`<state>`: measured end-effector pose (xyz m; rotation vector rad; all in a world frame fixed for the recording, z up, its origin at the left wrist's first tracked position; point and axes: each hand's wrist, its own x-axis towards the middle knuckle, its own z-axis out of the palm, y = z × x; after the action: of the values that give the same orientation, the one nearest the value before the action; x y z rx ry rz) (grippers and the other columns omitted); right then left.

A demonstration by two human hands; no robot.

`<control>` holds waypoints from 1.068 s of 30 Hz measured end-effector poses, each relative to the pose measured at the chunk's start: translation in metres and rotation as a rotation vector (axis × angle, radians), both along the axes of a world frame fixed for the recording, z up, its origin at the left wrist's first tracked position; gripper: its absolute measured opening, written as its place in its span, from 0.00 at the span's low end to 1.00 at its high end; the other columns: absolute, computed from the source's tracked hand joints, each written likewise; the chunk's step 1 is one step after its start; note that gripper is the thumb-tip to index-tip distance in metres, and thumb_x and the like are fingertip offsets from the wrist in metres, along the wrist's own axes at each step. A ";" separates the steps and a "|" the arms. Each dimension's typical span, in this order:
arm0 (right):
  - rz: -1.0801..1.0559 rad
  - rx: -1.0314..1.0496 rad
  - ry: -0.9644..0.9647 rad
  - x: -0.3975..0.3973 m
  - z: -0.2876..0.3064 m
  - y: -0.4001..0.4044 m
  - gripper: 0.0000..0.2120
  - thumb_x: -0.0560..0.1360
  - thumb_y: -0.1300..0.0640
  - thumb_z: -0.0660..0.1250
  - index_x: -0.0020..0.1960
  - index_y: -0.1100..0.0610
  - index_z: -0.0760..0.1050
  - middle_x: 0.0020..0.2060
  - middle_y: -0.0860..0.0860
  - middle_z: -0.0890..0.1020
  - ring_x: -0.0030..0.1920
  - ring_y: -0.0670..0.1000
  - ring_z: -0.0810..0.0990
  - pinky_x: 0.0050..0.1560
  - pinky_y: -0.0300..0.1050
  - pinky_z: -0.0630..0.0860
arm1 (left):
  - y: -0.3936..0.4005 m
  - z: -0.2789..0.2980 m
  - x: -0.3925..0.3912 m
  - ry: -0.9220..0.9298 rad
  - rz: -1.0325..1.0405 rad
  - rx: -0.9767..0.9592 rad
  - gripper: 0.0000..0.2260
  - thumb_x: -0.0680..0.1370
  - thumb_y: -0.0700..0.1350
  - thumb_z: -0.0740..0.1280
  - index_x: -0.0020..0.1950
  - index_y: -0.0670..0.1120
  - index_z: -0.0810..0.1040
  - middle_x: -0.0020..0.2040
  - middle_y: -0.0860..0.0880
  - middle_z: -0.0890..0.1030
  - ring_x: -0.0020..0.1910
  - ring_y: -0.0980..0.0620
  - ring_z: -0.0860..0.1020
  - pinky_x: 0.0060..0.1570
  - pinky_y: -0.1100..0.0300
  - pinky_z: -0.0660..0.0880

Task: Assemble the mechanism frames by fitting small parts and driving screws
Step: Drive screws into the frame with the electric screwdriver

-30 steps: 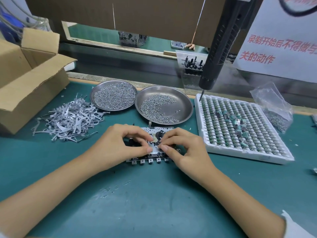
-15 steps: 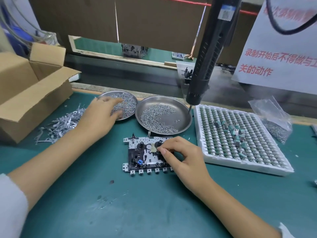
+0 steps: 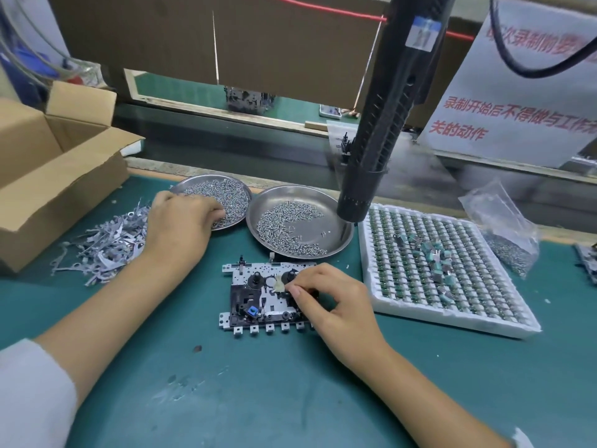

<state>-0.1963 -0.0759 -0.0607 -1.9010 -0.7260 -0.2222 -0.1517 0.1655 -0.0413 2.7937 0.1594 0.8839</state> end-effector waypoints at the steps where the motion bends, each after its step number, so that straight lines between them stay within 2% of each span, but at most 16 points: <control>1: -0.001 0.000 -0.001 0.000 0.000 0.000 0.04 0.74 0.63 0.68 0.42 0.62 0.82 0.39 0.51 0.80 0.41 0.44 0.78 0.45 0.34 0.72 | 0.000 0.000 0.000 -0.006 0.001 0.016 0.06 0.77 0.44 0.69 0.47 0.44 0.84 0.42 0.41 0.84 0.42 0.39 0.79 0.49 0.51 0.64; 6: -0.003 -0.005 0.006 0.000 0.002 0.000 0.05 0.73 0.61 0.68 0.42 0.62 0.82 0.39 0.51 0.80 0.41 0.45 0.78 0.45 0.37 0.74 | 0.000 -0.001 0.001 -0.051 0.011 0.004 0.07 0.79 0.43 0.65 0.51 0.42 0.82 0.49 0.40 0.82 0.49 0.38 0.78 0.50 0.50 0.62; 13: -0.002 0.005 0.015 -0.001 0.002 -0.001 0.05 0.74 0.62 0.68 0.43 0.62 0.82 0.40 0.51 0.80 0.41 0.47 0.78 0.45 0.43 0.75 | -0.003 0.002 -0.009 -0.069 -0.041 -0.065 0.08 0.79 0.42 0.66 0.53 0.42 0.82 0.49 0.42 0.84 0.48 0.40 0.79 0.53 0.50 0.64; 15: -0.009 0.005 0.009 -0.001 0.002 -0.001 0.05 0.74 0.62 0.68 0.43 0.62 0.82 0.40 0.51 0.81 0.42 0.47 0.79 0.46 0.44 0.75 | -0.004 0.004 -0.014 -0.087 -0.074 -0.145 0.07 0.78 0.41 0.67 0.53 0.42 0.82 0.48 0.43 0.84 0.48 0.41 0.80 0.54 0.50 0.69; 17: -0.016 0.002 -0.012 0.000 0.005 0.000 0.06 0.74 0.61 0.67 0.46 0.61 0.83 0.43 0.49 0.81 0.44 0.45 0.79 0.48 0.42 0.76 | -0.013 0.006 -0.024 -0.162 -0.148 -0.319 0.06 0.76 0.38 0.69 0.51 0.42 0.83 0.46 0.46 0.84 0.43 0.46 0.80 0.51 0.56 0.72; 20: -0.076 -0.043 -0.119 0.013 0.018 0.004 0.11 0.75 0.64 0.66 0.56 0.60 0.81 0.49 0.48 0.82 0.50 0.43 0.79 0.53 0.35 0.74 | -0.035 0.008 -0.038 -0.210 -0.243 -0.560 0.06 0.74 0.37 0.70 0.50 0.44 0.84 0.43 0.53 0.82 0.40 0.59 0.78 0.47 0.72 0.71; 22: -0.150 -0.155 -0.166 0.034 0.029 0.011 0.13 0.76 0.65 0.66 0.60 0.60 0.79 0.53 0.49 0.80 0.54 0.44 0.77 0.57 0.29 0.69 | -0.045 0.005 -0.042 -0.201 -0.286 -0.629 0.07 0.74 0.36 0.71 0.49 0.44 0.84 0.43 0.53 0.82 0.41 0.60 0.78 0.48 0.75 0.71; 24: -0.191 -0.387 -0.094 0.058 0.037 0.019 0.17 0.78 0.60 0.65 0.66 0.57 0.74 0.62 0.52 0.76 0.64 0.49 0.72 0.63 0.27 0.59 | -0.050 0.002 -0.044 -0.173 -0.298 -0.709 0.07 0.73 0.37 0.72 0.49 0.46 0.84 0.44 0.53 0.83 0.40 0.60 0.79 0.48 0.74 0.72; 26: -0.198 -0.655 0.068 0.078 0.037 0.028 0.23 0.79 0.52 0.63 0.72 0.53 0.66 0.71 0.56 0.67 0.71 0.55 0.64 0.70 0.39 0.56 | -0.052 -0.001 -0.044 -0.142 -0.299 -0.791 0.07 0.73 0.40 0.73 0.49 0.48 0.84 0.43 0.53 0.83 0.40 0.61 0.79 0.46 0.73 0.72; 27: -0.197 -0.769 0.109 0.085 0.035 0.032 0.23 0.79 0.50 0.63 0.73 0.52 0.66 0.72 0.57 0.66 0.72 0.56 0.63 0.72 0.45 0.57 | -0.053 -0.002 -0.044 -0.138 -0.299 -0.817 0.06 0.73 0.41 0.73 0.48 0.49 0.84 0.43 0.54 0.83 0.40 0.62 0.79 0.45 0.74 0.72; 29: -0.204 -0.822 0.089 0.091 0.030 0.037 0.19 0.79 0.50 0.64 0.68 0.53 0.72 0.68 0.56 0.72 0.69 0.56 0.68 0.67 0.45 0.62 | -0.053 -0.003 -0.045 -0.156 -0.307 -0.816 0.05 0.73 0.42 0.72 0.48 0.48 0.84 0.43 0.56 0.82 0.41 0.63 0.78 0.45 0.74 0.70; 32: -0.252 -0.631 0.099 0.090 0.027 0.040 0.11 0.76 0.57 0.69 0.58 0.57 0.81 0.50 0.53 0.83 0.55 0.53 0.78 0.49 0.38 0.67 | -0.055 -0.003 -0.045 -0.182 -0.321 -0.777 0.06 0.74 0.42 0.71 0.50 0.48 0.84 0.43 0.57 0.81 0.41 0.61 0.77 0.46 0.73 0.71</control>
<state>-0.1066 -0.0358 -0.0340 -2.5883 -0.5188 -0.0527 -0.1971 0.1110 -0.0441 1.9422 0.0129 0.7713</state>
